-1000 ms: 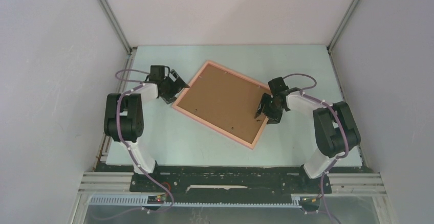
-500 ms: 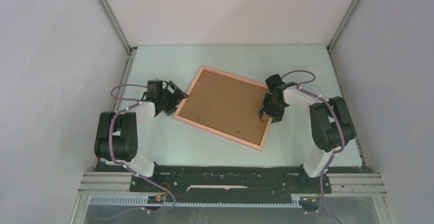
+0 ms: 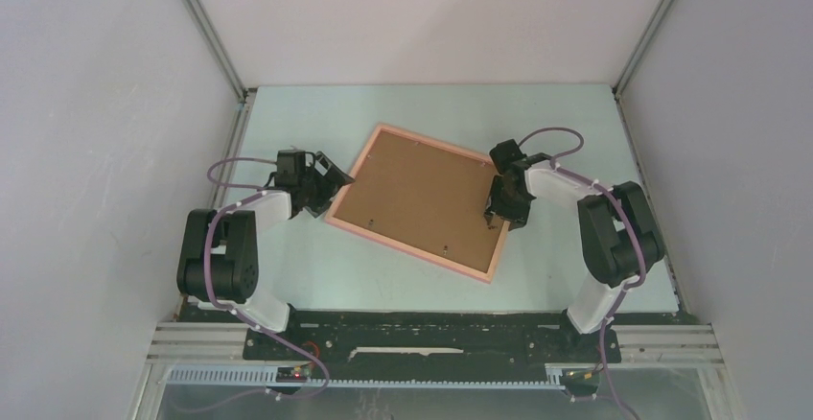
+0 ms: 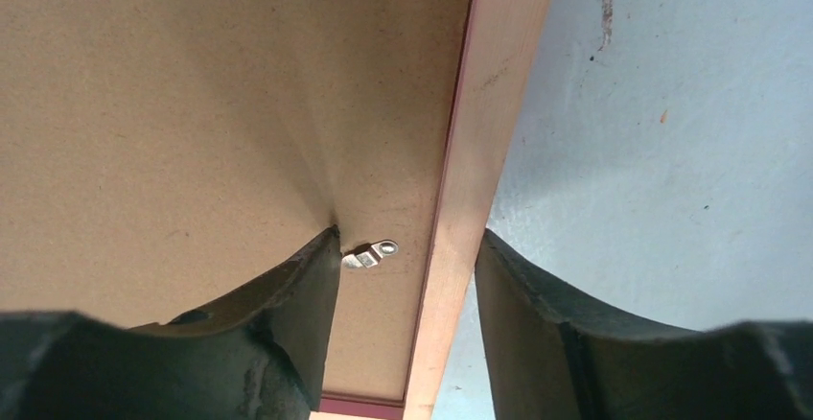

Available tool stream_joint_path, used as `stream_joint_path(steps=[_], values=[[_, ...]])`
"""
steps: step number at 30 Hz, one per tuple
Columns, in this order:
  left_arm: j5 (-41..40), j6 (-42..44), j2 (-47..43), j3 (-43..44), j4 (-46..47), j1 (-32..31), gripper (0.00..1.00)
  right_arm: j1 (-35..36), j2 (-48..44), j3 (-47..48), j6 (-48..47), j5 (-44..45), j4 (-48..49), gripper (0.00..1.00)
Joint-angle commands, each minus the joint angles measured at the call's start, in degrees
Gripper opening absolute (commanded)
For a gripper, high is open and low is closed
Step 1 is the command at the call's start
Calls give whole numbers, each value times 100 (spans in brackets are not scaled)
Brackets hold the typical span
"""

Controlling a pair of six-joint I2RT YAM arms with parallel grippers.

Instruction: Put the photo into the frame

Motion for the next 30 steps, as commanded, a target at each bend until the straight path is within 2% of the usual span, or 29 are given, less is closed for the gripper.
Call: stream_joint_path(steps=[1,7,12,16,21,28,30], values=[[382,-155,-16,4,-111,-224,95,271,-140,-86,-130,-267,264,64],[368,-144,-35,4,-110,-238,95,275,-223,-221,-163,-451,301,66],[371,-131,-38,13,-111,-246,96,276,-216,-381,-161,-525,386,56],[372,-126,-34,21,-111,-242,96,303,-346,-471,-194,-535,369,54],[367,-126,-34,22,-111,-246,96,297,-427,-522,-285,-430,376,43],[366,-109,-43,22,-108,-243,96,301,-373,-522,-425,-378,469,16],[375,-109,-48,17,-111,-240,96,297,-395,-522,-487,-349,468,15]])
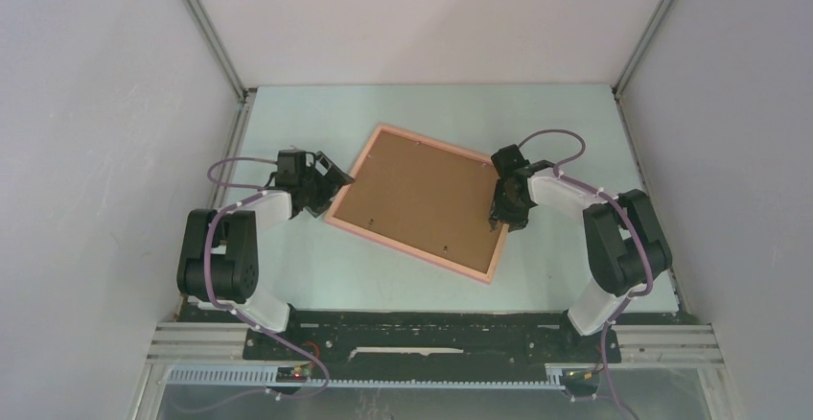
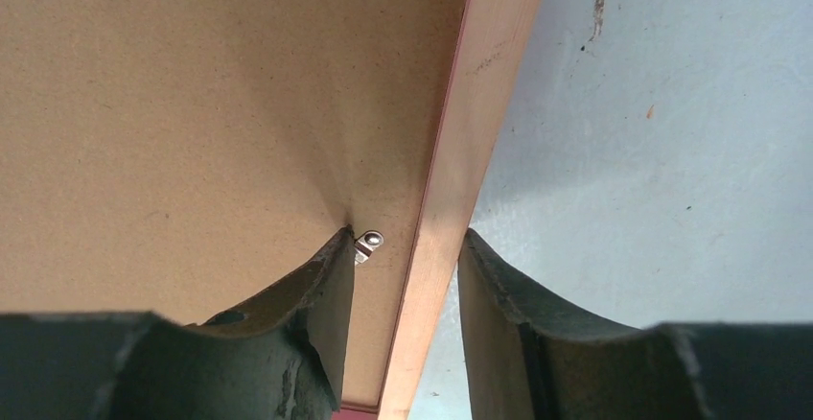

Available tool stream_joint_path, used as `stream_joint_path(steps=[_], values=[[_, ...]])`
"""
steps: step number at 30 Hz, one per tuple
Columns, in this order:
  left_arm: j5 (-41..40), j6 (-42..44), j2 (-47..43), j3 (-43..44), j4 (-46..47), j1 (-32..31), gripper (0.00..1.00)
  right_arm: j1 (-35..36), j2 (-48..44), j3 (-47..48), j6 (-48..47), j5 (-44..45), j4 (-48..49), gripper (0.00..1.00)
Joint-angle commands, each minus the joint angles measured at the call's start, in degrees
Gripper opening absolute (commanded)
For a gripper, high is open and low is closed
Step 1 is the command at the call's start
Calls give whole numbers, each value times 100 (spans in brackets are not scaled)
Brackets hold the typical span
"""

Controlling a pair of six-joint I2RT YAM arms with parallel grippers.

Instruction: Put the photo into the frame

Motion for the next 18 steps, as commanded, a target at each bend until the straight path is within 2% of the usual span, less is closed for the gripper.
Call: stream_joint_path(steps=[1,3,4,7,8,18], values=[[423,-115,-47,7,-117,-218,96,204,-71,-109,-233,-426,146,14],[423,-105,-45,11,-116,-221,96,204,-125,-109,-336,-409,160,13],[427,-104,-44,18,-115,-222,96,204,-146,-104,-377,-408,159,16],[454,-104,-35,19,-117,-221,96,184,-188,-93,-407,-414,151,40],[456,-100,-37,19,-117,-219,96,180,-174,-84,-394,-427,117,44],[482,-91,-23,28,-114,-219,96,266,-132,-98,-435,-417,-91,56]])
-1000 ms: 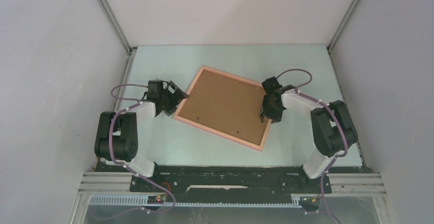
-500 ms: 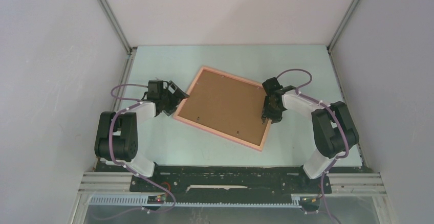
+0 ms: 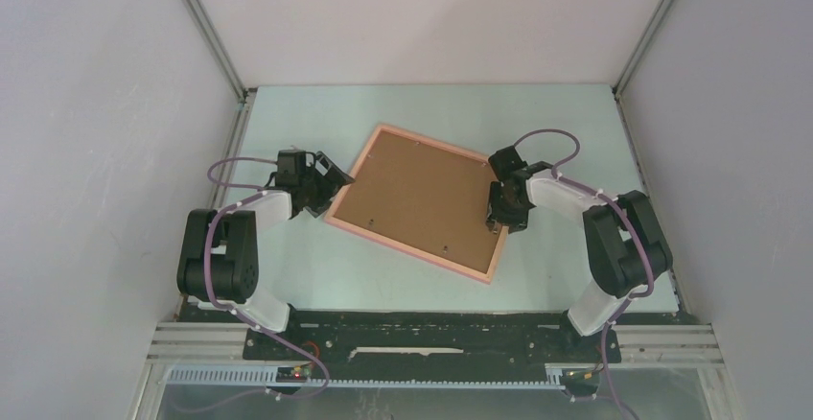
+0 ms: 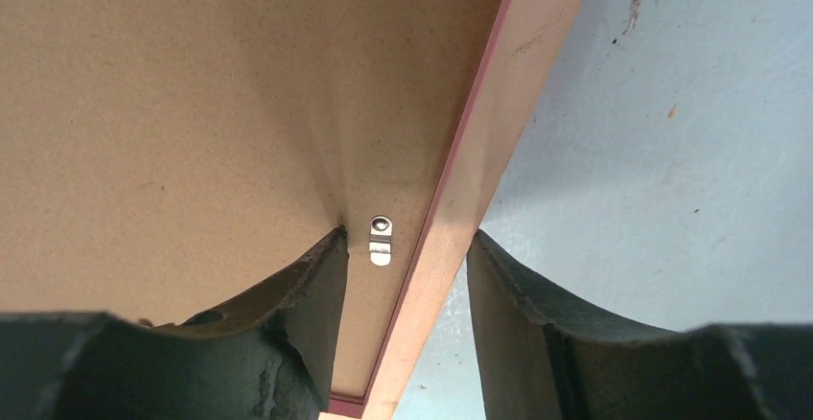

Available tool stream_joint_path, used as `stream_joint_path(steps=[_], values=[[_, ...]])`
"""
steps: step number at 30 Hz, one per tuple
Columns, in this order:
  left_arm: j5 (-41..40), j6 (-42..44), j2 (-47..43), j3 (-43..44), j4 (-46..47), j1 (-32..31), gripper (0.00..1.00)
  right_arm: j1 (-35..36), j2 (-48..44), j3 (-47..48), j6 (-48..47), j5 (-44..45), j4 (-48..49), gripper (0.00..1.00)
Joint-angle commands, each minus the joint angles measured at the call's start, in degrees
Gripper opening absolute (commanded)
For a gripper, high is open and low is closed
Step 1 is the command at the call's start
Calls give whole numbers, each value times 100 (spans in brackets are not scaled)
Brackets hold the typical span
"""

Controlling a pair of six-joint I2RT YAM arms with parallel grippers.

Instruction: Put the photo into the frame

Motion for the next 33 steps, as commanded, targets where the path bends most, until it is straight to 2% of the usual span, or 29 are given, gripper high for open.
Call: stream_joint_path(steps=[1,3,9,18,19,23,26,29,33], values=[[477,-97,-22,26,-119,-218,96,185,-76,-62,-88,-371,-91,56],[473,-95,-20,28,-119,-221,96,183,-89,-95,-107,-362,-125,55],[478,-96,-17,20,-119,-219,96,147,-48,-221,-145,-45,-15,36],[488,-82,-19,27,-123,-219,96,-100,265,-43,-170,-300,383,8],[493,-84,-22,28,-120,-219,96,-116,264,-25,-185,-300,358,8],[572,-69,11,35,-119,-224,97,-187,79,-40,-232,-629,349,42],[785,-92,157,96,-119,-197,100,-367,-44,-86,-146,-1235,568,56],[1067,-113,314,155,-3,-158,100,-531,-48,-85,-17,-1556,840,61],[1237,-202,283,40,166,-187,100,-648,216,224,-37,-1769,961,62]])
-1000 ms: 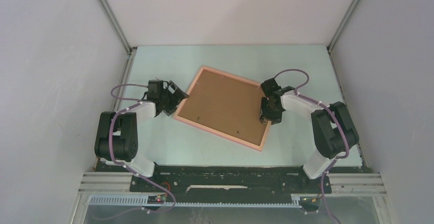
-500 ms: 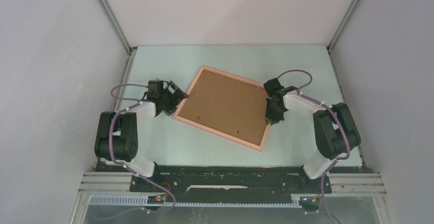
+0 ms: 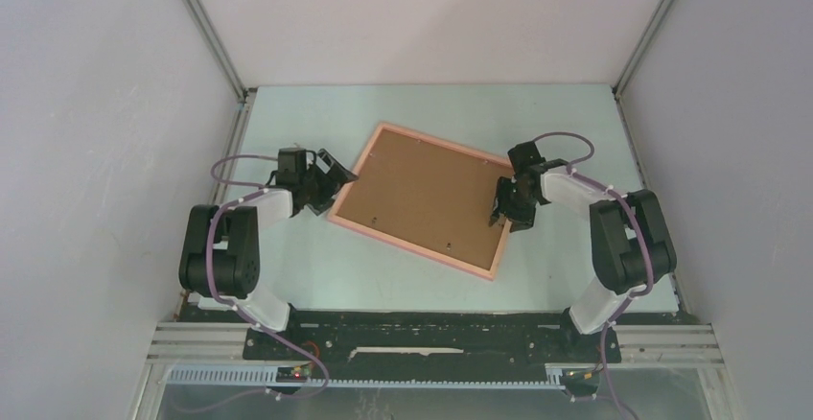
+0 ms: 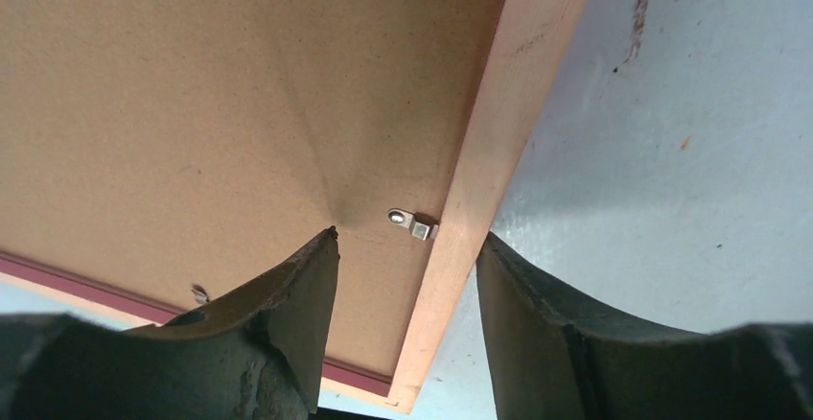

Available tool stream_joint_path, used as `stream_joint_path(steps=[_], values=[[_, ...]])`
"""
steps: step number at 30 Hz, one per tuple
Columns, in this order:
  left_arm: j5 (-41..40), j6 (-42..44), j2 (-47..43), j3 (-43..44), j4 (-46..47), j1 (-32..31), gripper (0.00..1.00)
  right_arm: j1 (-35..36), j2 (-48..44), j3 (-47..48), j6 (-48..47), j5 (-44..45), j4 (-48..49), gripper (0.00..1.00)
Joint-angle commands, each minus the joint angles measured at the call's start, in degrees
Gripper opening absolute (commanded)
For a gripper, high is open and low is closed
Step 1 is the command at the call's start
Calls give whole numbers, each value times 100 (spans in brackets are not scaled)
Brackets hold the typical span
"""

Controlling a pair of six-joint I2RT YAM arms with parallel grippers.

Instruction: Put the photo into the frame

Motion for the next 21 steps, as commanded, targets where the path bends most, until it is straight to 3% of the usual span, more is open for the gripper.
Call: stream_joint_path(steps=[1,9,21], values=[[1000,-227,103,-52,-11,-234,100,-34,344,453,32,-604,674,62],[1073,-459,-524,-964,287,-995,99,-103,1452,2035,-607,331,315,63],[112,-1072,-1394,-1634,352,-3168,99,-14,2851,4602,-1315,95,-426,75]])
